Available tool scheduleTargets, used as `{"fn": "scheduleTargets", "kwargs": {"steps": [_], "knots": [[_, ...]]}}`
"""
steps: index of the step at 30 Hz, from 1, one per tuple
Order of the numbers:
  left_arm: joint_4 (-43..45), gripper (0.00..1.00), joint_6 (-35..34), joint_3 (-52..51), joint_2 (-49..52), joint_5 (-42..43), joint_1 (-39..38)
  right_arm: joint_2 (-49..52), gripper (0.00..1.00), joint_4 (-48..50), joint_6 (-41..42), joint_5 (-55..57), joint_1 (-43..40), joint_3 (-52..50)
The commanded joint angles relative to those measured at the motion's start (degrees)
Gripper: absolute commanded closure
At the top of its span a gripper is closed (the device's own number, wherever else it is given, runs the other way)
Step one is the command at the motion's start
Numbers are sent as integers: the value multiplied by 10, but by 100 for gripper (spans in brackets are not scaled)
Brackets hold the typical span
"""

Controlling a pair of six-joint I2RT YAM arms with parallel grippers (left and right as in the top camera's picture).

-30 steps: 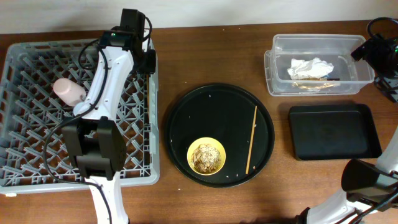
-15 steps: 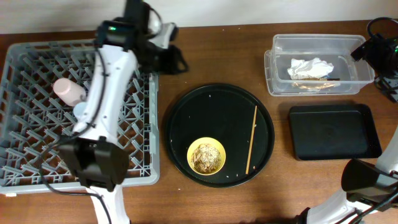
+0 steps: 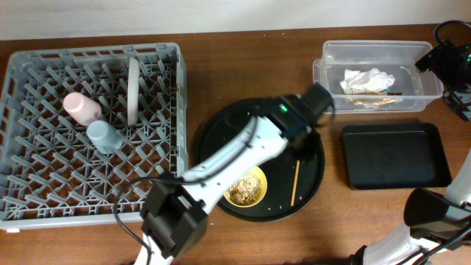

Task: Sort waste into correct bins and load items into the dishwasher rack
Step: 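Return the left gripper to the tray and grasp the second chopstick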

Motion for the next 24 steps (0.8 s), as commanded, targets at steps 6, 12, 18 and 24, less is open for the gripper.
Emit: {"fn": "scheduleTargets", "kwargs": {"steps": [6, 12, 18, 24], "knots": [[19, 57, -28, -25, 69, -128, -41, 0, 1, -3, 3, 7, -2, 0], [42, 57, -28, -25, 108, -124, -40, 0, 1, -3, 3, 7, -2, 0], [75, 58, -28, -25, 138, -97, -42, 0, 1, -3, 3, 7, -2, 0], [83, 59, -28, -26, 151, -97, -43, 0, 1, -3, 3, 7, -2, 0]]}}
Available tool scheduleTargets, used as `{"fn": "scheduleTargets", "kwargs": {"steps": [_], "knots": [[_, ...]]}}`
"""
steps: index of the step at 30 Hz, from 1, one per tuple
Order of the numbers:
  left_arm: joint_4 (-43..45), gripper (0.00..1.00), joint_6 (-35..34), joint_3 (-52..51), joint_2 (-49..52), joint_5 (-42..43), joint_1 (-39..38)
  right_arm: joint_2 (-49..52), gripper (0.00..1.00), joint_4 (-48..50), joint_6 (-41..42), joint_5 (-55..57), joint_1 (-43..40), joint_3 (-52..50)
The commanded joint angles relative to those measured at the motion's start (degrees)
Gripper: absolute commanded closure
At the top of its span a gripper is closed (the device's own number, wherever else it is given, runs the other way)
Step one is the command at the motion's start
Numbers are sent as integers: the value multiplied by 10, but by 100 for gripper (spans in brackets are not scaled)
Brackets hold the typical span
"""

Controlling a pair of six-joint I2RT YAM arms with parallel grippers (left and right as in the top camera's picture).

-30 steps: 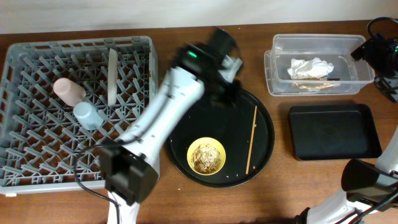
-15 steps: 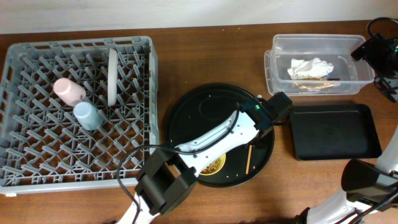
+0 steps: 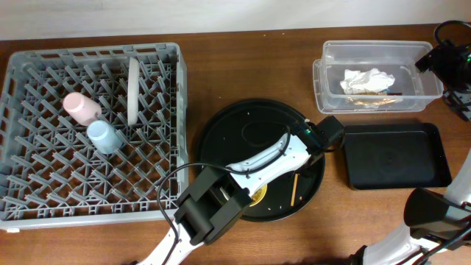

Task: Sort waste into correct bins and load items into the dishwasher rack
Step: 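Return the left gripper to the tray and grasp the second chopstick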

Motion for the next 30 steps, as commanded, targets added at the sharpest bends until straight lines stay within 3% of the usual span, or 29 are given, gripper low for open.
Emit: {"fn": "scheduleTargets", "kwargs": {"steps": [1, 7, 11, 13, 15, 25, 30], "knots": [[3, 63, -8, -3, 14, 6, -1, 0, 1, -3, 3, 8, -2, 0], [3, 68, -9, -4, 42, 6, -17, 0, 1, -3, 3, 8, -2, 0], [2, 92, -9, -2, 45, 6, -20, 0, 1, -3, 3, 8, -2, 0], [-10, 99, -9, 7, 45, 6, -18, 0, 1, -3, 3, 8, -2, 0], [-37, 99, -9, 36, 45, 6, -17, 0, 1, -3, 3, 8, -2, 0], [-271, 99, -2, 349, 43, 6, 19, 0, 1, -3, 3, 8, -2, 0], [-372, 99, 65, 547, 43, -4, 76, 0, 1, -3, 3, 8, -2, 0]]}}
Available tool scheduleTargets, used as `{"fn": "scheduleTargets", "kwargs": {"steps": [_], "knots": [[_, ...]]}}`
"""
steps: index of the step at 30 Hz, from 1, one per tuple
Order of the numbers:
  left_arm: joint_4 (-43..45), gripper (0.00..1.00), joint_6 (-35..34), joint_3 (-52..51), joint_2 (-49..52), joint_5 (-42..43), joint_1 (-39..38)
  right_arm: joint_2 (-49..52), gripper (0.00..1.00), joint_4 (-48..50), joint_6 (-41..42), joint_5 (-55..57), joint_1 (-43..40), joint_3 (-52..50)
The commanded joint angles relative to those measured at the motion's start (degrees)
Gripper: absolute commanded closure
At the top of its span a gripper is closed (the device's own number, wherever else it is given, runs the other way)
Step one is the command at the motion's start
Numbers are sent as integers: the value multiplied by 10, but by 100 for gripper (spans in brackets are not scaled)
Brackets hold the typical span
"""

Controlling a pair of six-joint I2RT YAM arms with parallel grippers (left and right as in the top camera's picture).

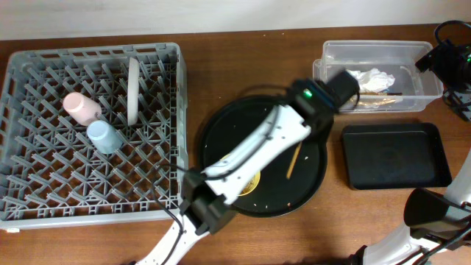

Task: Sort waste into correct bins and load items into the dishwasher rack
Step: 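Return the left gripper to the tray and grasp the second chopstick, then carry the second chopstick into the rack and release it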

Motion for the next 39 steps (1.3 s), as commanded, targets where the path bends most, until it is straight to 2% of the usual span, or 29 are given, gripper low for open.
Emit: {"fn": "scheduleTargets", "kwargs": {"steps": [1, 5, 13, 14, 18, 21, 27, 34, 39], "knots": [[-53, 99, 57, 130, -7, -34, 61, 0, 1, -3, 3, 8, -2, 0], [-75, 99, 112, 171, -8, -67, 166, 0, 1, -3, 3, 8, -2, 0], [-73, 100, 123, 154, -7, -89, 384, 0, 1, -3, 3, 8, -2, 0], [-70, 100, 131, 148, -7, -74, 407, 0, 1, -3, 3, 8, -2, 0], [-40, 100, 242, 96, -5, 80, 476, 0, 1, -3, 3, 8, -2, 0], [-13, 100, 259, 47, -4, 119, 506, 0, 1, -3, 3, 8, -2, 0], [26, 100, 259, -20, -4, 141, 514, 0, 1, -3, 3, 8, -2, 0], [32, 100, 287, -26, -1, 156, 512, 0, 1, -3, 3, 7, -2, 0], [6, 100, 280, -28, 29, 148, 510, 0, 1, -3, 3, 8, -2, 0]]}}
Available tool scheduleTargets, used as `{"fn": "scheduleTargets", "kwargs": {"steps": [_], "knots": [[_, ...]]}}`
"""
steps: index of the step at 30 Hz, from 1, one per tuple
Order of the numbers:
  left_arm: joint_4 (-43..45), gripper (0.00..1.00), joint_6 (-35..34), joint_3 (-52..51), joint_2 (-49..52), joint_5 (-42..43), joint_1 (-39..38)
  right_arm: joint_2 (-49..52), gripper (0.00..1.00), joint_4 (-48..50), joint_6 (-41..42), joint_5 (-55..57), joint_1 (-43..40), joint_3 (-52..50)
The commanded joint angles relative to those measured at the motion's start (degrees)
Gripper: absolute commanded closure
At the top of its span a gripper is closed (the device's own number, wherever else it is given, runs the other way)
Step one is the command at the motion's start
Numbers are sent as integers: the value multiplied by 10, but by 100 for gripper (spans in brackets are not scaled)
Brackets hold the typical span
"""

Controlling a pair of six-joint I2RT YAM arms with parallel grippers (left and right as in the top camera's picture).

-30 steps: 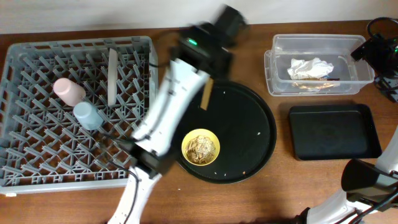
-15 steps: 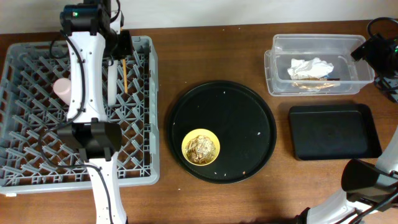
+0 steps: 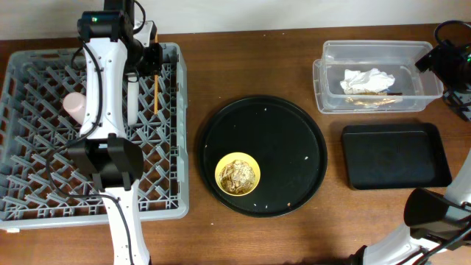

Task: Sort waste into correct bins and load items into the dishwasher rack
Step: 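Carry the second chopstick into the rack and release it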

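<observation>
My left gripper (image 3: pixel 152 62) hangs over the far edge of the grey dishwasher rack (image 3: pixel 44 191). It looks shut on the top end of an orange chopstick (image 3: pixel 155 94), which points toward the near side over the rack's grid. A yellow bowl (image 3: pixel 237 175) with food scraps sits on the round black tray (image 3: pixel 294 132). The clear bin (image 3: pixel 331 81) holds crumpled white paper (image 3: pixel 366 79). My right gripper (image 3: pixel 430 62) is dark at the far right edge, and its fingers cannot be made out.
In the rack, a pink cup (image 3: pixel 75 107) lies left of my left arm and a white plate (image 3: pixel 131 99) stands upright beside the chopstick. A black rectangular tray (image 3: pixel 396 154) lies right of the round tray. Dark gear sits at the right edge.
My left arm has moved from over the round tray and clear bin to the far side of the rack. The chopstick has gone from the tray and is now at the gripper over the rack.
The chopstick first lay on the round tray right of the yellow bowl, with my left arm reaching over the tray. Later it sat tilted and farther back under the arm. Now it is over the rack. The bowl alone is left on the tray.
</observation>
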Motion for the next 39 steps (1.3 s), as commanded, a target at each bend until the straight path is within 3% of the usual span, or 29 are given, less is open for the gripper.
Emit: {"fn": "scheduleTargets", "kwargs": {"steps": [1, 7, 8, 9, 10, 21, 31, 39], "knots": [[-26, 100, 10, -3, 36, 7, -4, 0, 1, -3, 3, 8, -2, 0], [-33, 99, 10, -3, 41, 7, -4, 0, 1, -3, 3, 8, -2, 0], [-33, 97, 10, -3, 41, 7, -4, 0, 1, -3, 3, 8, -2, 0], [-33, 84, 10, -3, 41, 7, -4, 0, 1, -3, 3, 8, -2, 0], [-33, 81, 10, -3, 41, 8, -4, 0, 1, -3, 3, 8, -2, 0], [-35, 80, -18, 4, 33, 10, -4, 0, 1, -3, 3, 8, -2, 0], [-57, 79, -33, 55, -64, 63, -4, 0, 1, -3, 3, 8, -2, 0], [-94, 73, -33, 55, -177, 128, -4, 0, 2, -3, 3, 8, -2, 0]]}}
